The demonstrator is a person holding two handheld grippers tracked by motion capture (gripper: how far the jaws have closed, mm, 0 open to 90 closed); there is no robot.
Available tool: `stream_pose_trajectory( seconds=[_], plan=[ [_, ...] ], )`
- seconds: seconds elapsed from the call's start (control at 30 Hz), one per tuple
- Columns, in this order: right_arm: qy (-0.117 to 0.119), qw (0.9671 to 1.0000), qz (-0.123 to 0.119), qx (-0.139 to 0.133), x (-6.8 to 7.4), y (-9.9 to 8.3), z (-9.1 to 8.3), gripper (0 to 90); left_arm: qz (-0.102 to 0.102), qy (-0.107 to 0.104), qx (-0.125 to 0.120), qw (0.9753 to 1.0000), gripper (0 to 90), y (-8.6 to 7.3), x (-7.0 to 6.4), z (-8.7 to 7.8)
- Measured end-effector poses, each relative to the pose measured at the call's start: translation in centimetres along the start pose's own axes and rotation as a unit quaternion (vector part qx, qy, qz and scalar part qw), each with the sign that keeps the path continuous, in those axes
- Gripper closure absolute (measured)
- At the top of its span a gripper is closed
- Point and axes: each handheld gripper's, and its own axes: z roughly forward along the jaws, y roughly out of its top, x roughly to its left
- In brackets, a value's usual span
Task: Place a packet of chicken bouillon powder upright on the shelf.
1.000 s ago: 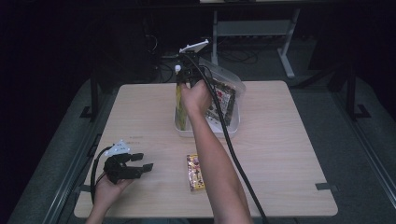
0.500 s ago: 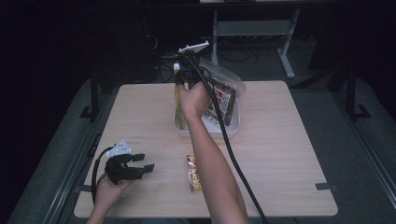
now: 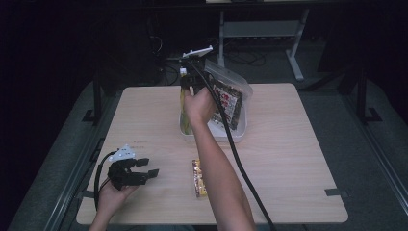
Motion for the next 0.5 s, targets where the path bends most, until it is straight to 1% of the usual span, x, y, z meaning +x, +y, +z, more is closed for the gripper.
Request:
stream_pose_trajectory(
  seconds=[0.2, 0.27, 0.4, 0.5],
  plan=[
    [-0.011, 0.9998, -0.013, -0.005, -0.13, 0.11, -0.01, 89.2, 0.000, 0.000, 0.000, 1.0000, 33.7, 0.01, -0.02, -0.01],
    [-0.018, 0.9996, -0.021, -0.008, -0.04, 0.11, 0.00, 89.2, 0.000, -0.001, 0.000, 1.0000, 33.7, 0.00, -0.05, 0.00],
    [-0.020, 0.9996, -0.020, -0.007, -0.07, -0.11, 0.38, 89.1, 0.000, -0.002, 0.000, 1.0000, 33.7, -0.01, -0.07, 0.02],
    [-0.012, 0.9999, -0.008, -0.008, -0.11, -0.45, 0.83, 89.1, 0.000, -0.001, -0.001, 1.0000, 33.7, -0.01, -0.08, 0.00]
  ],
)
